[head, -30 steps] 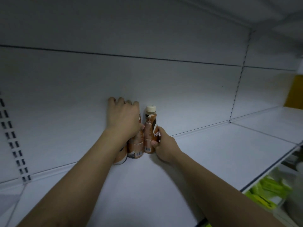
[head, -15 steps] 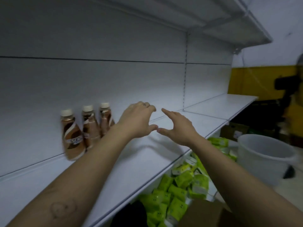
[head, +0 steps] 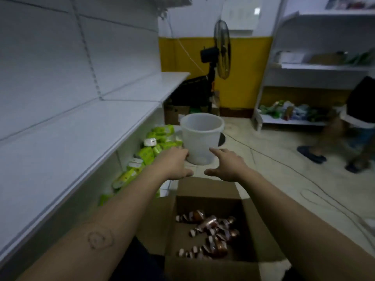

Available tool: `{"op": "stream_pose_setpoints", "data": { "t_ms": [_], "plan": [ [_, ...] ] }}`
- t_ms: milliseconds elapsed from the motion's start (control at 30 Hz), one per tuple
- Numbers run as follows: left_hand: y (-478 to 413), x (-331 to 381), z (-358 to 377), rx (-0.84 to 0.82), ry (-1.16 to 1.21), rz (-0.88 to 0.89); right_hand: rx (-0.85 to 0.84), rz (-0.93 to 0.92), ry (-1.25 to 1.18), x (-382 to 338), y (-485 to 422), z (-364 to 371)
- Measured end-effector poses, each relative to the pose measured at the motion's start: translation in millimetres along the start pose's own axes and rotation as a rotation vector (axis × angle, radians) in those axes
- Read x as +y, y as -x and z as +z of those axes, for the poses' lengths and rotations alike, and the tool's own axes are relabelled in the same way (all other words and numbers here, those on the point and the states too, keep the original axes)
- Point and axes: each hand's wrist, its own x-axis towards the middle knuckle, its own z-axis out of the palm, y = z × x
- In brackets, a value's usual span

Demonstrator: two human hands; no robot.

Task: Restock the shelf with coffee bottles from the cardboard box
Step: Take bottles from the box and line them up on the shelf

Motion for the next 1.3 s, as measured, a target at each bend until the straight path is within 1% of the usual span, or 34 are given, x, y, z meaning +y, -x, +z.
{"op": "stream_pose_setpoints", "data": {
  "t_ms": [167, 333, 433, 533, 633, 733, 833, 967, 1067, 1200, 1300],
  "plan": [
    [-33, 28, 76, -0.234, 0.027, 0.027, -0.225, 0.164, -0.031, 57, 6, 67],
    [-54, 31, 151, -0.486, 0.054, -0.03, -0.479, 0.218, -0.116, 94, -2, 140],
    [-64, 24, 199, -0.628, 0.121, -0.102, -0.587, 0.224, -0.128, 111, -8, 183],
    [-68, 11, 254, -0.73, 0.198, -0.21, -0.721, 0.227, -0.176, 121, -13, 224],
    [-64, -4, 307, -0.831, 0.313, -0.331, -0.816, 0.238, -0.143, 130, -15, 266],
    [-58, -16, 358, -0.924, 0.419, -0.507, -0.862, 0.339, -0.115, 141, -13, 309],
    [-56, -24, 402, -0.999, 0.498, -0.627, -0.865, 0.319, -0.055, 145, -17, 342],
    [-63, -29, 445, -1.037, 0.581, -0.647, -0.851, 0.202, 0.092, 147, -24, 381],
    [-64, -39, 469, -1.055, 0.68, -0.665, -0.845, 0.149, 0.205, 150, -23, 408],
    [-47, -51, 493, -1.082, 0.674, -0.626, -0.804, 0.135, 0.336, 150, -27, 436],
    [-38, -55, 507, -1.062, 0.737, -0.635, -0.774, 0.142, 0.396, 147, -31, 448]
  ]
}}
